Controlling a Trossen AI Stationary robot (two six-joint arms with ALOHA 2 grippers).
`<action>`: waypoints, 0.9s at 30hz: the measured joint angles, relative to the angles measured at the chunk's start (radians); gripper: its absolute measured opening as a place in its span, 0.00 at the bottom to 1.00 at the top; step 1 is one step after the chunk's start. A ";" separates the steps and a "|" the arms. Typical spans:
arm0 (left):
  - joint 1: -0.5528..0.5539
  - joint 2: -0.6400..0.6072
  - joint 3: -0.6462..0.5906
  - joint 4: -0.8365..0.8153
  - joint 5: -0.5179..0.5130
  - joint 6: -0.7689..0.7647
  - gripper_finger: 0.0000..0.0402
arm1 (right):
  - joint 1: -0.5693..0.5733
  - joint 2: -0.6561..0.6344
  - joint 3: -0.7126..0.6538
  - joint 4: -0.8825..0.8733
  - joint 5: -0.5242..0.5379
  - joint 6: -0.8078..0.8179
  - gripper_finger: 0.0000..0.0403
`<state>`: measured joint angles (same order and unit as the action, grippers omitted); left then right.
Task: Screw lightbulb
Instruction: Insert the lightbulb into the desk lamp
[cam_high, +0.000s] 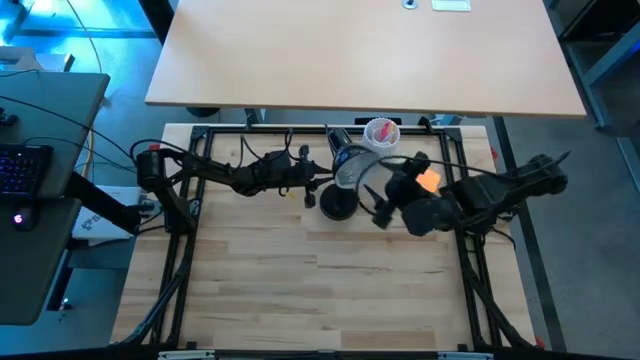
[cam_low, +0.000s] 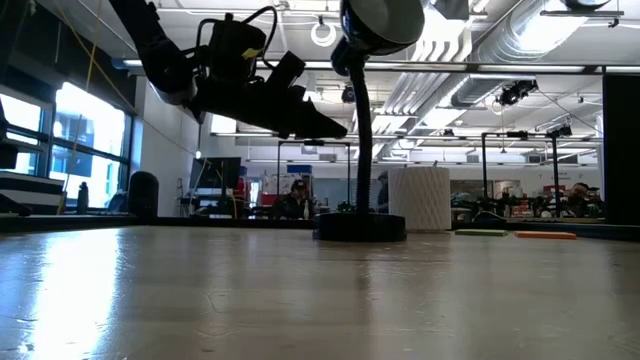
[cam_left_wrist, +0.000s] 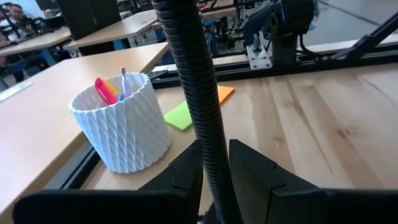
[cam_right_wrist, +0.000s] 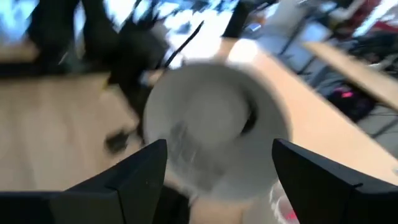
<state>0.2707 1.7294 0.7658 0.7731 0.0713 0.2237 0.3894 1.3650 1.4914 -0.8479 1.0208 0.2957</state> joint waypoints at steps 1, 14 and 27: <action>0.000 0.000 0.000 0.000 0.000 -0.008 0.18 | 0.007 -0.009 0.000 -0.047 -0.035 0.014 0.72; -0.008 0.000 0.000 -0.052 -0.044 -0.148 0.18 | 0.195 -0.093 -0.377 -0.289 -0.013 0.663 0.72; -0.040 0.066 0.025 0.042 -0.024 -0.230 0.41 | 0.205 -0.123 -0.808 0.065 0.044 0.982 0.72</action>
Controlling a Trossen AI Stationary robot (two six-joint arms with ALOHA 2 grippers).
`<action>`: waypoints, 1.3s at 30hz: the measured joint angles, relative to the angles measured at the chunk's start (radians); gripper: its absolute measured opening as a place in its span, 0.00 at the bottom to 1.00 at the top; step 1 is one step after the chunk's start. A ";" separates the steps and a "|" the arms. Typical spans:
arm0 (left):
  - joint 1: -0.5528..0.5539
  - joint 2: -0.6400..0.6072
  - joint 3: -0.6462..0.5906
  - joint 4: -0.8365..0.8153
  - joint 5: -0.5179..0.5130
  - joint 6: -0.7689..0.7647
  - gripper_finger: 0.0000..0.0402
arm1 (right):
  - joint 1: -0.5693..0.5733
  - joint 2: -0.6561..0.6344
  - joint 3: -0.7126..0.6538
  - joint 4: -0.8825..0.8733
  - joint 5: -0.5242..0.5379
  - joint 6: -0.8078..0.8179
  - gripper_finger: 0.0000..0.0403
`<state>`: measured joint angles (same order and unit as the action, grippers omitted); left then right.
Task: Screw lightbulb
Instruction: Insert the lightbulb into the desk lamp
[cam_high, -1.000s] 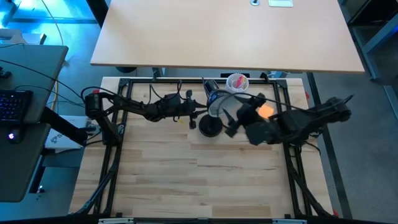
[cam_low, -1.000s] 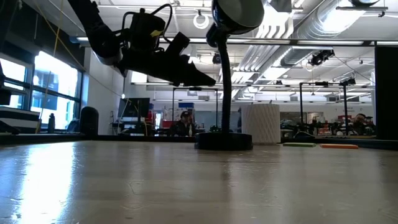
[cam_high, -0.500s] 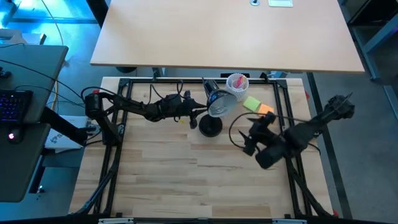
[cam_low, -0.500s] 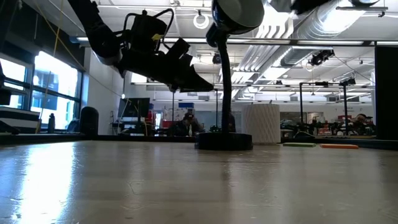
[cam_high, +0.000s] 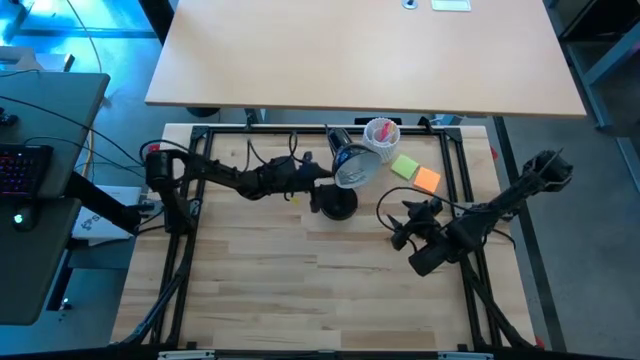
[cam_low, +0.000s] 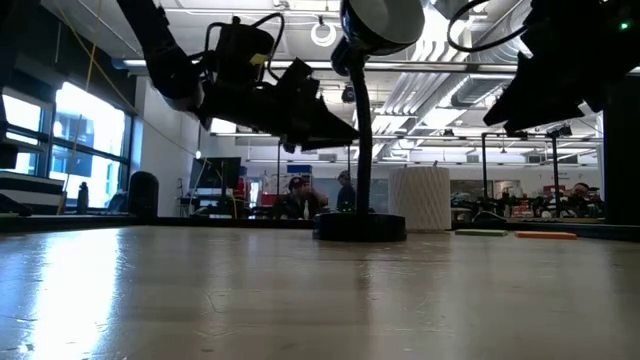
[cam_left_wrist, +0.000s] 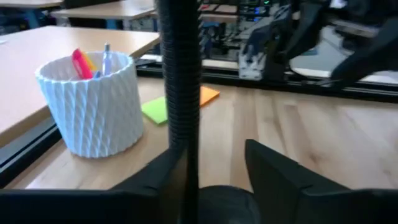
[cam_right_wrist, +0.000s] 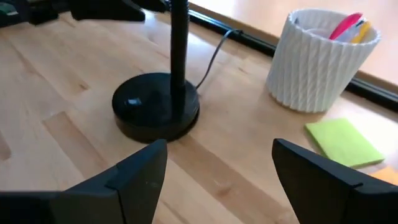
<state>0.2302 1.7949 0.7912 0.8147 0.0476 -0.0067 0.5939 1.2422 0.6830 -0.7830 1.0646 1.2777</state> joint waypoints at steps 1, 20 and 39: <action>0.000 0.012 0.010 -0.005 -0.020 0.000 0.44 | -0.005 0.000 0.001 -0.004 0.004 -0.004 0.72; 0.005 0.081 0.207 -0.093 -0.129 0.098 0.35 | -0.033 -0.021 0.018 0.011 0.033 -0.108 0.72; 0.154 -0.049 0.207 -0.373 0.175 0.217 0.10 | -0.130 -0.021 0.018 0.067 -0.030 -0.168 0.72</action>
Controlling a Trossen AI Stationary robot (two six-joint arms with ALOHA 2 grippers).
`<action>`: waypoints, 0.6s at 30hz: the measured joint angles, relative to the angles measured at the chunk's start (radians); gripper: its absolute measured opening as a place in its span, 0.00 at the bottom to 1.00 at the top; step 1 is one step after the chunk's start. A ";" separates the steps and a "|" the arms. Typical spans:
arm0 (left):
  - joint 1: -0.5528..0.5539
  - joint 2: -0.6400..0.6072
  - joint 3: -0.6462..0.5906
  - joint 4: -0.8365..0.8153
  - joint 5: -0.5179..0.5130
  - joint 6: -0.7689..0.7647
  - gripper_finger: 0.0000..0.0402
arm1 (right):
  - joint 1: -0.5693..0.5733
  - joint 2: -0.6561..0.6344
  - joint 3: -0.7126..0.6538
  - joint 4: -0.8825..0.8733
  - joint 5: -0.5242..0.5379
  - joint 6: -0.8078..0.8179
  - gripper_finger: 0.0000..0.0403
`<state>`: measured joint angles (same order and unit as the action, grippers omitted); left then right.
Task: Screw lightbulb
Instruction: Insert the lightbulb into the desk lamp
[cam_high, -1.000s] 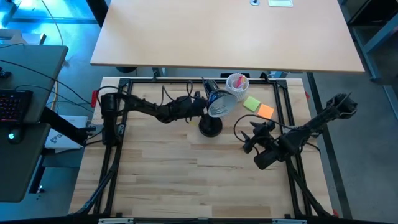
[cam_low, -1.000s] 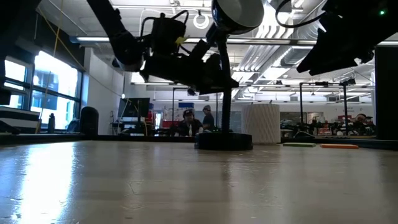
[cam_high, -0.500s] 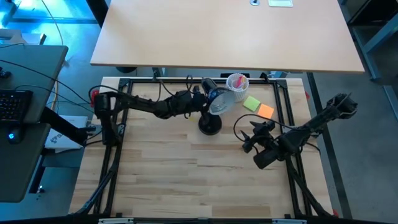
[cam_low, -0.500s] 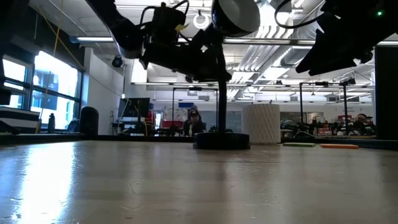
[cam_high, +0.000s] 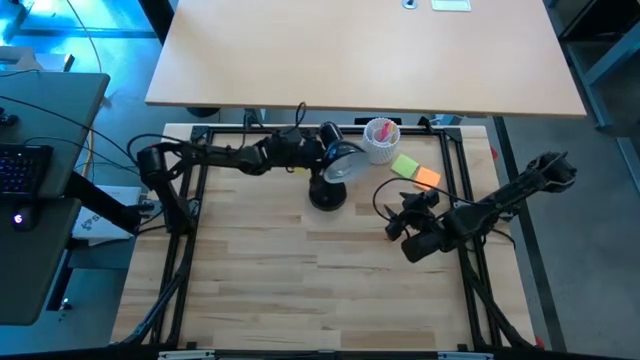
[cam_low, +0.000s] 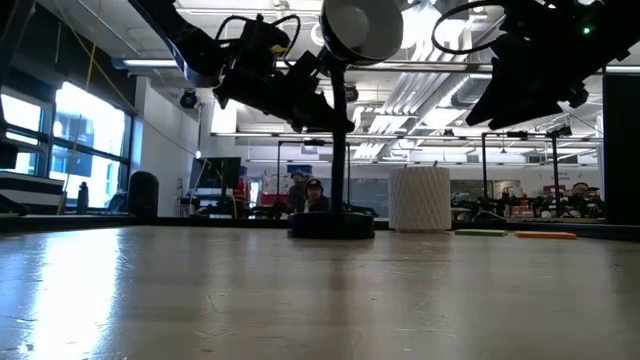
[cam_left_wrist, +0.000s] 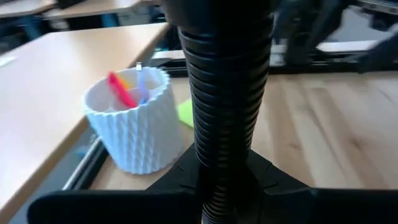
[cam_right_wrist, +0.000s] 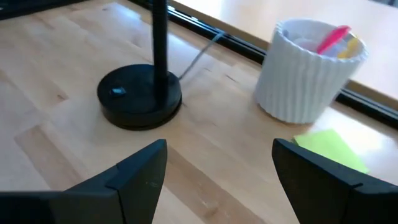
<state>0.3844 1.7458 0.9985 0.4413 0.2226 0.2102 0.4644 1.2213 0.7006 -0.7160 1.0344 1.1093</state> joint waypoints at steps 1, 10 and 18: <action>0.012 -0.001 -0.001 -0.006 0.023 0.009 0.10 | 0.000 0.000 0.000 0.024 0.001 -0.032 0.72; 0.108 -0.011 -0.008 -0.029 0.182 -0.023 0.20 | -0.015 -0.045 -0.002 0.174 -0.099 -0.316 0.72; 0.136 -0.036 -0.011 -0.156 0.221 -0.006 0.41 | -0.085 -0.295 -0.064 0.233 -0.365 -0.606 0.60</action>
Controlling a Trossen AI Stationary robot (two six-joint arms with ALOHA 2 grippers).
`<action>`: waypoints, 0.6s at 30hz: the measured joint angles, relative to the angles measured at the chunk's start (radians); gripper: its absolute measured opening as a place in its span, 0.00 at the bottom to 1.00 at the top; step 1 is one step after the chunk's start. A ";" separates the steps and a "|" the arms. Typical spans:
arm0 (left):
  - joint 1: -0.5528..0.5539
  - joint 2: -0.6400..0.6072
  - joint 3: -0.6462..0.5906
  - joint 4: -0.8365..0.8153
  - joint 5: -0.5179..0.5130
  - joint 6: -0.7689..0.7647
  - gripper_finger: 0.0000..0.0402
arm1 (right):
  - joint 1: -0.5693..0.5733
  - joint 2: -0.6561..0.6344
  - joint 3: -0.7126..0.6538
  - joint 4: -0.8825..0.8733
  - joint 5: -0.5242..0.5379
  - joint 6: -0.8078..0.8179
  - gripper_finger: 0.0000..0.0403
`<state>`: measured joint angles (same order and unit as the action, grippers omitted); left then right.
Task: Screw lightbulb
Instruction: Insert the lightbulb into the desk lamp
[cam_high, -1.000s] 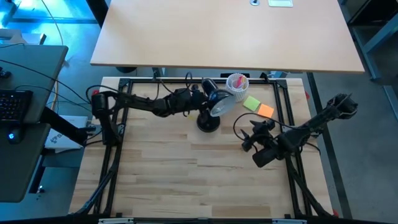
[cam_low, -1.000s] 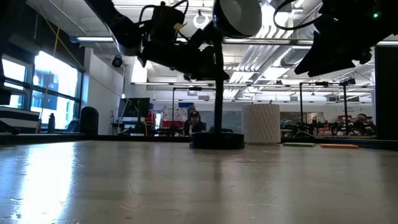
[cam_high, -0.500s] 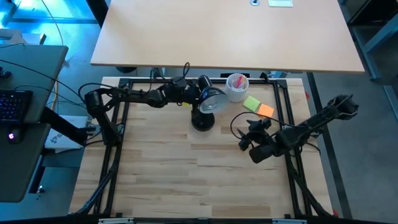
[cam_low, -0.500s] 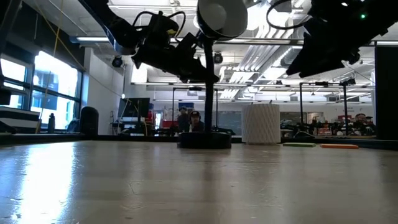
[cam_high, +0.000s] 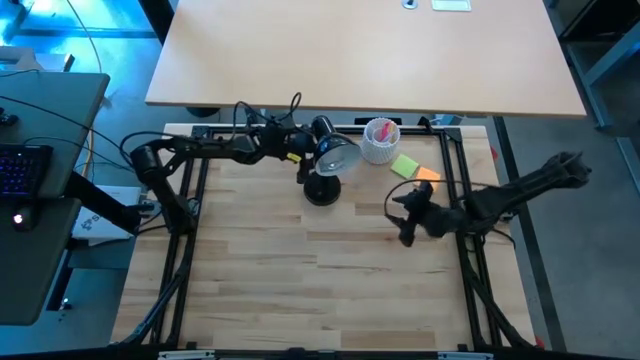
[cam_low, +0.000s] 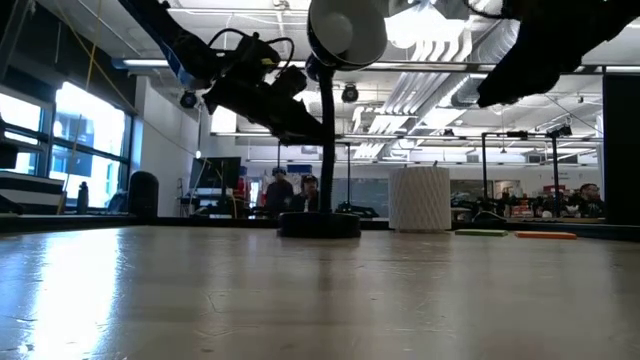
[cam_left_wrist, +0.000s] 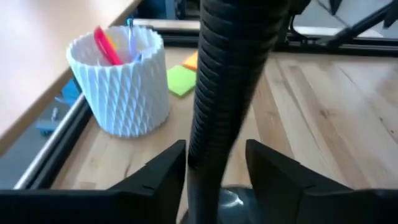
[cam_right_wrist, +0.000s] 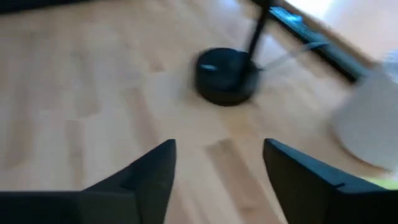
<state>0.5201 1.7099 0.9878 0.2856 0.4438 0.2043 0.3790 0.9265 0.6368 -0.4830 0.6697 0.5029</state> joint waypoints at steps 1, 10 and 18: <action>0.006 -0.011 0.000 -0.020 0.001 0.004 0.43 | -0.026 -0.041 -0.017 0.028 -0.064 -0.045 0.57; 0.044 -0.149 0.000 -0.289 -0.025 0.071 0.48 | -0.382 -0.308 -0.348 0.512 -0.675 -0.208 0.21; -0.042 -0.236 -0.192 -0.072 -0.239 0.012 0.44 | -0.513 -0.247 -0.612 1.151 -0.873 -0.176 0.09</action>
<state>0.4779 1.4737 0.7959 0.2131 0.2052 0.2165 -0.1341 0.6795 0.0244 0.6680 -0.2029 0.3270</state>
